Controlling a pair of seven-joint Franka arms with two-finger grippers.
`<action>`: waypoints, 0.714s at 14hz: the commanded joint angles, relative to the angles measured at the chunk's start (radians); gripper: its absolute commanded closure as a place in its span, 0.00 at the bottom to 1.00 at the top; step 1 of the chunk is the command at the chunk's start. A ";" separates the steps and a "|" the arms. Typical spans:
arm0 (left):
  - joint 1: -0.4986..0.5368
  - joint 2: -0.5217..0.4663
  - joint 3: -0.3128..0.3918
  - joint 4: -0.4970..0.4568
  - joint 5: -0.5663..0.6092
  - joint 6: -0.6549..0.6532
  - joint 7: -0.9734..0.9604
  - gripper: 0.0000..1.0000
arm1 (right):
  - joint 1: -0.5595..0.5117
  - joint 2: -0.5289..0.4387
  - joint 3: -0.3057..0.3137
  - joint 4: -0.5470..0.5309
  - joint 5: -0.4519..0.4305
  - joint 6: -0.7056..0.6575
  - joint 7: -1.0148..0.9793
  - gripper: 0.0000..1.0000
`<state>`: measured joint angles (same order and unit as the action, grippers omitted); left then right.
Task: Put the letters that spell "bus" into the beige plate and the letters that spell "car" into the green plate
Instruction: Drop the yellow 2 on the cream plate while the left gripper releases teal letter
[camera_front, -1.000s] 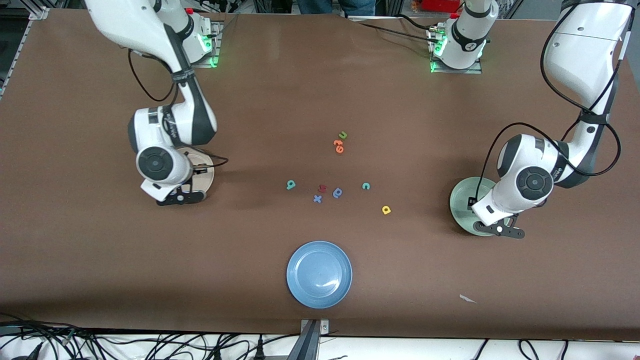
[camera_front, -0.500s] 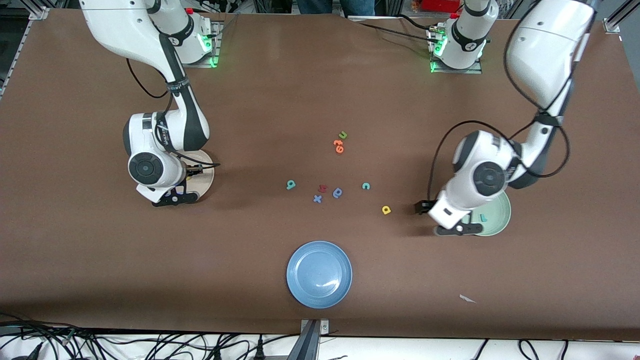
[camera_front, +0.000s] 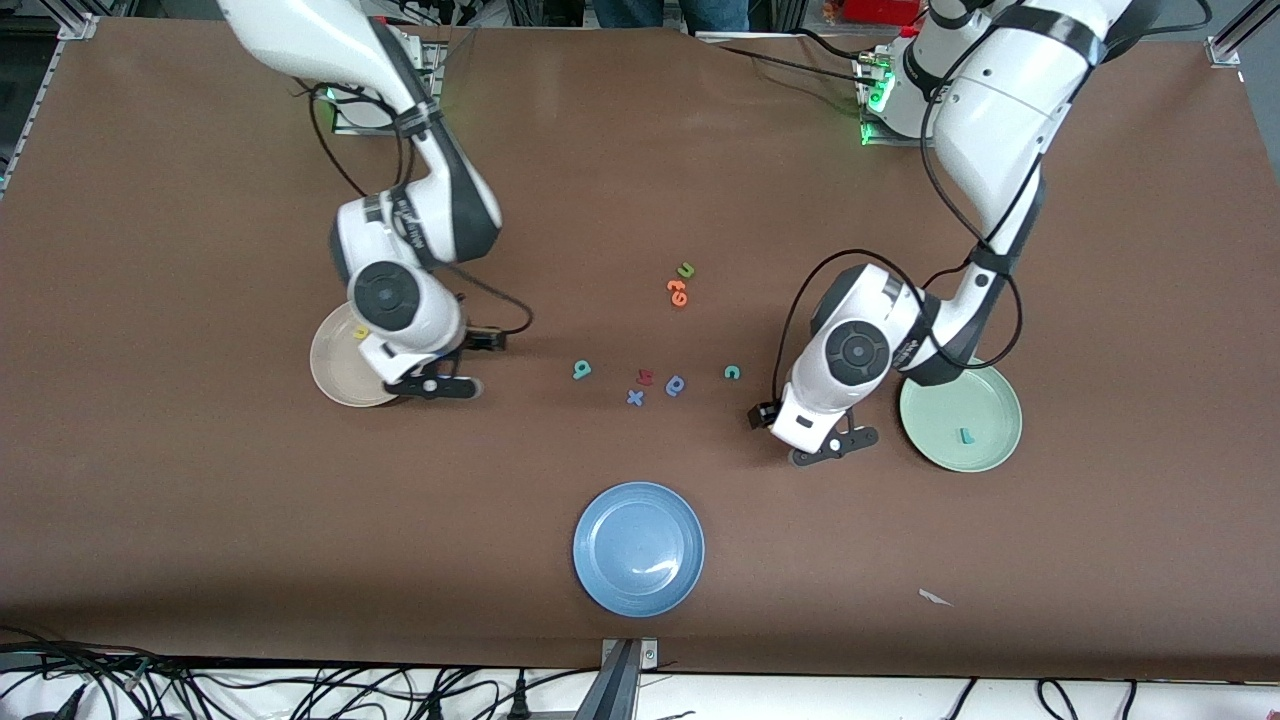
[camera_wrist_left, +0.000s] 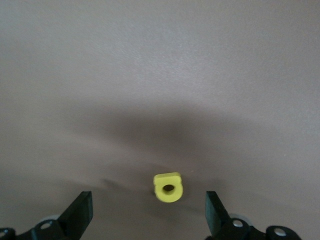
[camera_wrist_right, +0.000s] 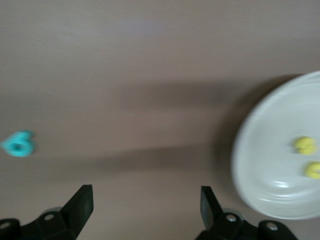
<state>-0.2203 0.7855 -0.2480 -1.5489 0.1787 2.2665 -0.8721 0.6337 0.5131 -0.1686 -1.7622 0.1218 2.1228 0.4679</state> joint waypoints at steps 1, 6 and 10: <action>-0.028 0.064 0.035 0.087 -0.004 -0.015 -0.034 0.05 | 0.029 0.082 0.003 0.088 0.105 0.055 0.134 0.17; -0.030 0.078 0.035 0.089 -0.012 -0.015 -0.057 0.24 | 0.101 0.191 0.003 0.141 0.200 0.195 0.538 0.17; -0.031 0.074 0.032 0.087 -0.013 -0.015 -0.074 0.36 | 0.142 0.255 0.001 0.190 0.190 0.230 0.710 0.22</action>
<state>-0.2381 0.8483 -0.2233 -1.4897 0.1788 2.2664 -0.9267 0.7591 0.7272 -0.1575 -1.6262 0.3014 2.3496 1.1142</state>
